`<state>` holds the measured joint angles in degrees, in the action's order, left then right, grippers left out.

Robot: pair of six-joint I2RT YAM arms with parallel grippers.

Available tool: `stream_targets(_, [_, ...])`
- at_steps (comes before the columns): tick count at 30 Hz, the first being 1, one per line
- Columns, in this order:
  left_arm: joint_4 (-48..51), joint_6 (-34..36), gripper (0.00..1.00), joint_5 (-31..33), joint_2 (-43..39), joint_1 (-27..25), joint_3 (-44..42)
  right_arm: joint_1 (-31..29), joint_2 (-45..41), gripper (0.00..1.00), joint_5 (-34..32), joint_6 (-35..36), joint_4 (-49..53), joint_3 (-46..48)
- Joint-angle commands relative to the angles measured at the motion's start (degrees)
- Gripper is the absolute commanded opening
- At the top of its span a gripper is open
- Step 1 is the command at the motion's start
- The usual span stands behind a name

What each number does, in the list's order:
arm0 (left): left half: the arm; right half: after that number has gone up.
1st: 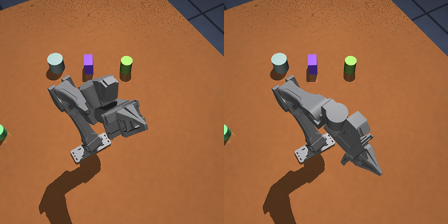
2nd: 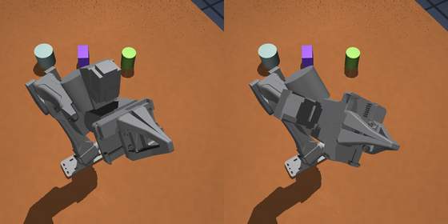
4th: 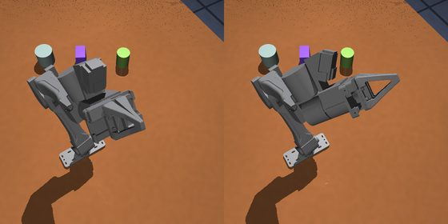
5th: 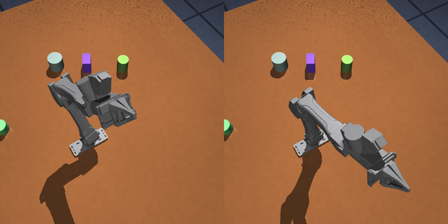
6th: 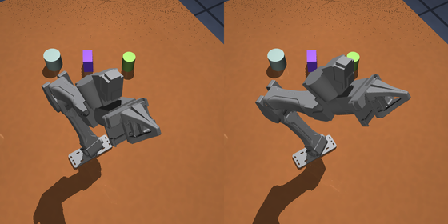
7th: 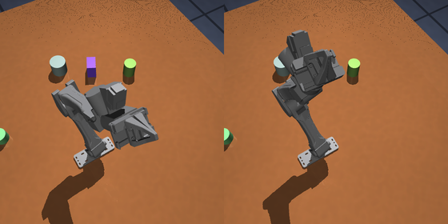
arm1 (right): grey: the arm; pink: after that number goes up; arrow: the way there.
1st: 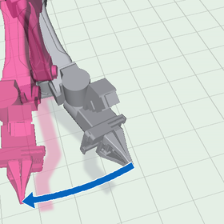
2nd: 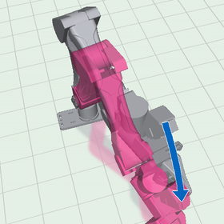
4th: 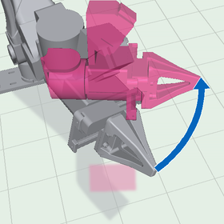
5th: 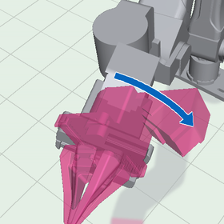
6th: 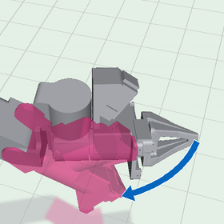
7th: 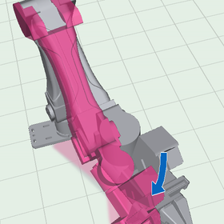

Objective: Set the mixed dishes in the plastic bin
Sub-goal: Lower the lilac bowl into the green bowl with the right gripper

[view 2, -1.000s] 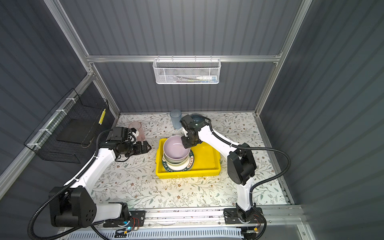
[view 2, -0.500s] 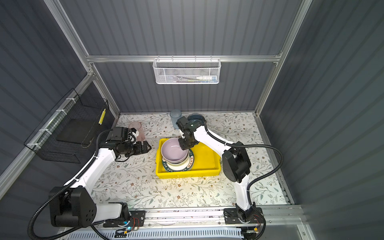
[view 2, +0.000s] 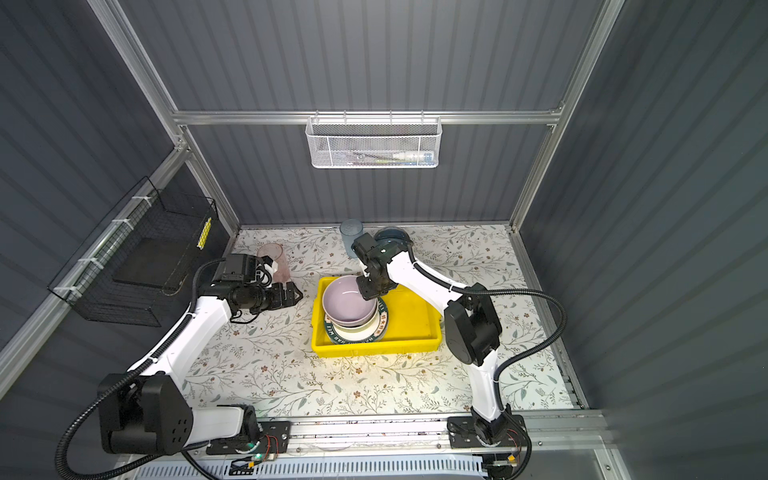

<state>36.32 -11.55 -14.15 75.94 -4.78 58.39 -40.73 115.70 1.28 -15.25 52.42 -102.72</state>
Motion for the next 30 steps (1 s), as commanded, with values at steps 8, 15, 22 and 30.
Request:
stream_targets(8, [0.9,0.9,0.99,-0.1,-0.9,0.6,-0.7,-0.5,-3.4,0.12,-2.3,-1.2,0.8,0.5])
stream_targets(15, [0.9,0.9,0.99,-0.3,-0.6,0.6,-0.7,-0.9,-4.2,0.23,-2.6,-1.4,0.5,1.4])
stream_targets(22, [0.8,0.9,0.99,-0.6,-0.4,0.6,-0.6,-1.2,-5.4,0.35,-3.4,-1.5,0.5,1.6])
stream_targets(30, [0.8,0.9,0.99,-0.8,-0.4,0.6,-0.6,-1.2,-6.5,0.27,-5.1,-1.6,-0.6,2.1])
